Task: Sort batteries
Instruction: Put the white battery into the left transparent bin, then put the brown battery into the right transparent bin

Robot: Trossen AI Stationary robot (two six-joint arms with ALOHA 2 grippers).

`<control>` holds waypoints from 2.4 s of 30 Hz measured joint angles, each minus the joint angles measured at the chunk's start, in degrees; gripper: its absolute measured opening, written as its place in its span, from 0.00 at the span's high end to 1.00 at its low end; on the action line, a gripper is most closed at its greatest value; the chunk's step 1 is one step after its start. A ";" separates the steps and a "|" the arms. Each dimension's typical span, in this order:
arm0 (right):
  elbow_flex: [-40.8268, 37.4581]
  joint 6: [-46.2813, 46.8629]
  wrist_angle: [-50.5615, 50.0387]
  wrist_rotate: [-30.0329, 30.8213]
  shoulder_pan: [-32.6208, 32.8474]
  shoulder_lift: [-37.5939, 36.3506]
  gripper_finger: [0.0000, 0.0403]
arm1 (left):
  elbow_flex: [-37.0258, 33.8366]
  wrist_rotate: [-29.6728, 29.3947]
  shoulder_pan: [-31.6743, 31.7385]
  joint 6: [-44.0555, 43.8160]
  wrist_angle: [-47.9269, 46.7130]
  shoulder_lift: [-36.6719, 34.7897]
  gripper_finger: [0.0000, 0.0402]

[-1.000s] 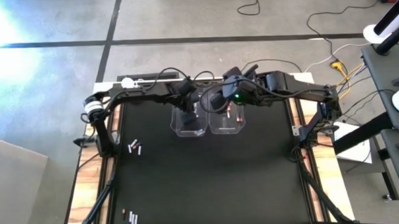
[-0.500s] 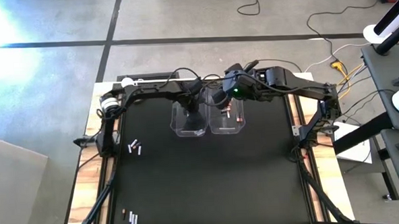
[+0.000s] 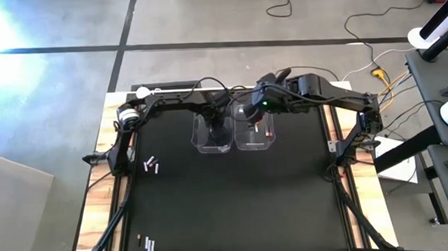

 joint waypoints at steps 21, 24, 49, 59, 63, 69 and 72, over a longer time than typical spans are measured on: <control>-33.92 24.32 -0.81 -2.43 -19.76 -10.61 0.36 | 1.14 3.50 0.22 0.51 -2.18 -14.75 0.49; -42.14 28.22 5.36 -1.17 -22.20 -13.04 0.38 | 1.14 3.51 0.34 0.77 -1.97 -18.54 0.47; -69.11 49.94 40.16 1.04 -43.99 -8.37 0.45 | 1.03 3.50 1.42 2.58 -6.31 -29.41 0.46; -69.11 50.21 41.82 2.28 -48.57 -2.86 0.46 | 1.03 3.42 1.42 2.16 -7.14 -29.49 0.46; -68.52 54.38 41.31 4.39 -48.47 -2.10 0.46 | 1.03 3.24 1.42 2.21 -7.15 -29.44 0.46; -67.95 55.24 40.45 3.36 -48.48 -1.02 0.46 | 1.03 3.19 1.42 2.72 -6.66 -29.38 0.46; -67.98 56.28 39.27 0.68 -48.04 0.25 0.46 | 1.03 3.13 1.42 2.82 -6.59 -29.38 0.46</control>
